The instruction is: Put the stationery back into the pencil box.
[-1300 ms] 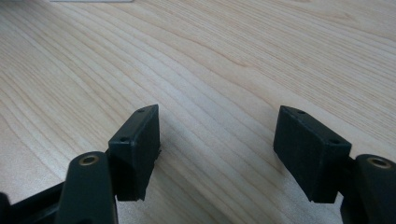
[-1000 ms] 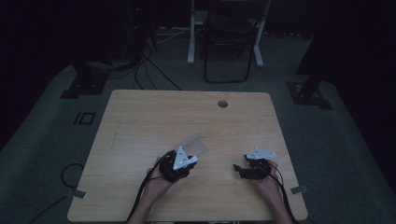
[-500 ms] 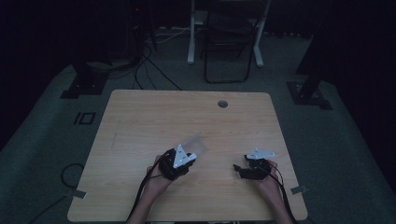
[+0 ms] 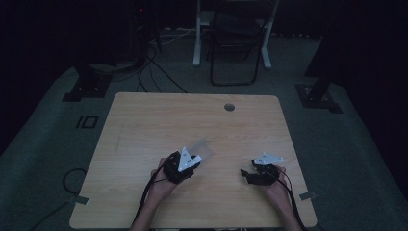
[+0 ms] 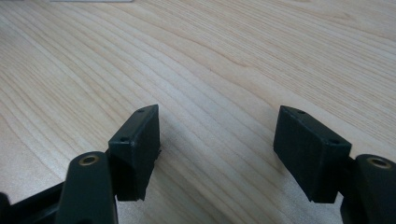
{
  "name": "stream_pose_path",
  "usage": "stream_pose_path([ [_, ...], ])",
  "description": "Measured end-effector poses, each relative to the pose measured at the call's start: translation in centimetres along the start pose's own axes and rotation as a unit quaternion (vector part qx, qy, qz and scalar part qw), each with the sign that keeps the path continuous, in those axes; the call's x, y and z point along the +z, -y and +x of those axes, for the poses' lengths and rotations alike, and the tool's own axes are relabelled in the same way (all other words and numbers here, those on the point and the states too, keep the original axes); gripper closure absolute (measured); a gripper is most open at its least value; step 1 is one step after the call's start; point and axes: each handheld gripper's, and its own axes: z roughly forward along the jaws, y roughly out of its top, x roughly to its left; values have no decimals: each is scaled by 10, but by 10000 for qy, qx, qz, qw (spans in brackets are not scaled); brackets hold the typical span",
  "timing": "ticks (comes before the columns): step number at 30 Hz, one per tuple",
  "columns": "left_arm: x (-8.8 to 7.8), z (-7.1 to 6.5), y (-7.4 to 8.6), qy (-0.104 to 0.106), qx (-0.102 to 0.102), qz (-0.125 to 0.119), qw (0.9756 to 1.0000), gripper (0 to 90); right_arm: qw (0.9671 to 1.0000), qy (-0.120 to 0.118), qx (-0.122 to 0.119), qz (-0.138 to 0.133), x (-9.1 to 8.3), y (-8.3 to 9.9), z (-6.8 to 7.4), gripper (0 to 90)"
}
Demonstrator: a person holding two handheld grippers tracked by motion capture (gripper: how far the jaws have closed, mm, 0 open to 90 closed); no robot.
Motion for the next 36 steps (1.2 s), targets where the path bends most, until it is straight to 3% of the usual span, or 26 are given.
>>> stream_pose_path([
  [36, 15, 13, 6, -75, -91, 136, 9998, 712, 10000, -12, -6, 4, 0, 0, 0, 315],
])
